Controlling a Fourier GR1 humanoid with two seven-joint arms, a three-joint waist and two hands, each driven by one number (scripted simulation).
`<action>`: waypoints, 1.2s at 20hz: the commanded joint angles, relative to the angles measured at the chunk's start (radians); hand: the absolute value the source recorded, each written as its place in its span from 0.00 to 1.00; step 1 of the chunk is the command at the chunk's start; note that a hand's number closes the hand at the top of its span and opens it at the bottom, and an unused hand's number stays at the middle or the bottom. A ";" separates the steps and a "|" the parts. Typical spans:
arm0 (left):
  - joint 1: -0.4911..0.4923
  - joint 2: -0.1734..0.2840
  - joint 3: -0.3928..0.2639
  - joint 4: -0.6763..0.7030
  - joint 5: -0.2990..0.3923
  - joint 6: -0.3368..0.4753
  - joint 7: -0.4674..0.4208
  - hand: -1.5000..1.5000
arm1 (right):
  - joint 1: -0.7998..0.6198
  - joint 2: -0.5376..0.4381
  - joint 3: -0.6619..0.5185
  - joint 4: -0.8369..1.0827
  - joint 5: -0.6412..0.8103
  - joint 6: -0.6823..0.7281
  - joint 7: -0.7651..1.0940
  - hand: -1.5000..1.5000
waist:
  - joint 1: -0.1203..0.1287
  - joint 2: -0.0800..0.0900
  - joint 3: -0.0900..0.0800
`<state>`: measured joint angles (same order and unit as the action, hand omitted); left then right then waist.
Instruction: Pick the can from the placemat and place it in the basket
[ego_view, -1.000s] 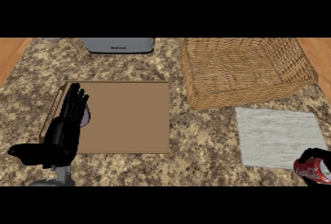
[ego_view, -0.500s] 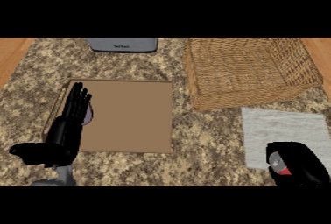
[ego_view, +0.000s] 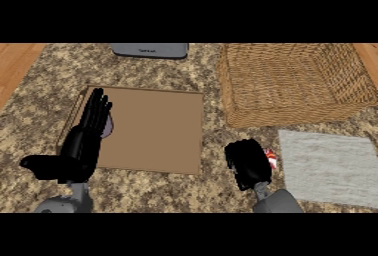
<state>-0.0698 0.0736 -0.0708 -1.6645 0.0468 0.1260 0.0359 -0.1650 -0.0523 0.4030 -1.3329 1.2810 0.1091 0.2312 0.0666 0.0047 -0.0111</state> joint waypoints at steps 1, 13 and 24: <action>-0.008 -0.016 -0.005 0.041 -0.032 0.026 -0.028 0.50 | -0.089 0.050 0.183 0.096 -0.108 -0.176 0.135 1.00 | -0.019 0.005 0.013; 0.076 0.016 0.026 -0.048 -0.005 0.006 -0.005 0.50 | -0.127 0.052 0.343 -0.320 -0.397 -0.412 0.262 1.00 | -0.058 -0.010 0.011; 0.011 0.004 0.061 0.039 0.000 0.002 -0.030 0.50 | -0.137 0.052 0.163 -0.696 -0.374 -0.070 0.542 1.00 | -0.070 -0.006 0.011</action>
<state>-0.0244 0.0730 -0.0341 -1.6650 0.0359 0.1376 0.0142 -0.2905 -0.0032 0.6255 -1.9747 0.8891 -0.0305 0.6986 -0.0023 -0.0027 -0.0003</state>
